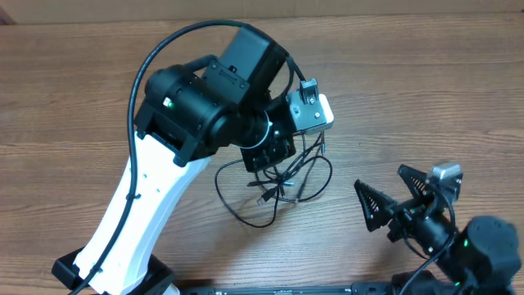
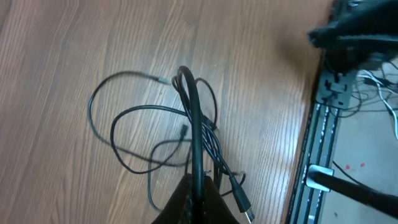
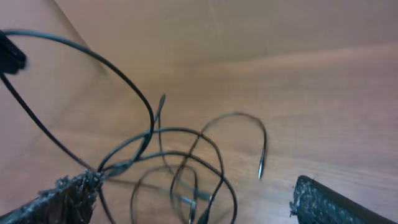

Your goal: Untangle cables

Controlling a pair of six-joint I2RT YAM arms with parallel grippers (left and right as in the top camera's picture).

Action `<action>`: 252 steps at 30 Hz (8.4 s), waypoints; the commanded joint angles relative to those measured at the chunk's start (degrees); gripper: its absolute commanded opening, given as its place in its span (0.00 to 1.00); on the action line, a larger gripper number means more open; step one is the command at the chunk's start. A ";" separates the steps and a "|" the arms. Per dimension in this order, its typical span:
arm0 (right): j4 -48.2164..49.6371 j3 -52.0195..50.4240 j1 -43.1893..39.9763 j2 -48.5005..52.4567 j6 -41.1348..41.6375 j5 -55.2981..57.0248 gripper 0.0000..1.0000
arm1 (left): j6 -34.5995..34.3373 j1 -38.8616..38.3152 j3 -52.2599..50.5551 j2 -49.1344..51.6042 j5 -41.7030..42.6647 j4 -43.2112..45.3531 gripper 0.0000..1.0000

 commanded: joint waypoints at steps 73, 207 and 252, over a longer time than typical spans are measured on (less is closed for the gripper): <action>23.58 4.63 -0.02 18.84 -3.54 38.25 1.00 | -0.94 -5.07 -0.13 0.46 26.32 0.11 0.04; 3.02 4.57 -0.24 18.97 -8.13 26.86 1.00 | -34.23 72.50 0.79 15.58 -20.22 9.18 0.04; 0.04 4.57 -0.24 19.06 -8.13 26.84 1.00 | -21.77 73.57 1.33 25.77 -5.25 21.27 0.04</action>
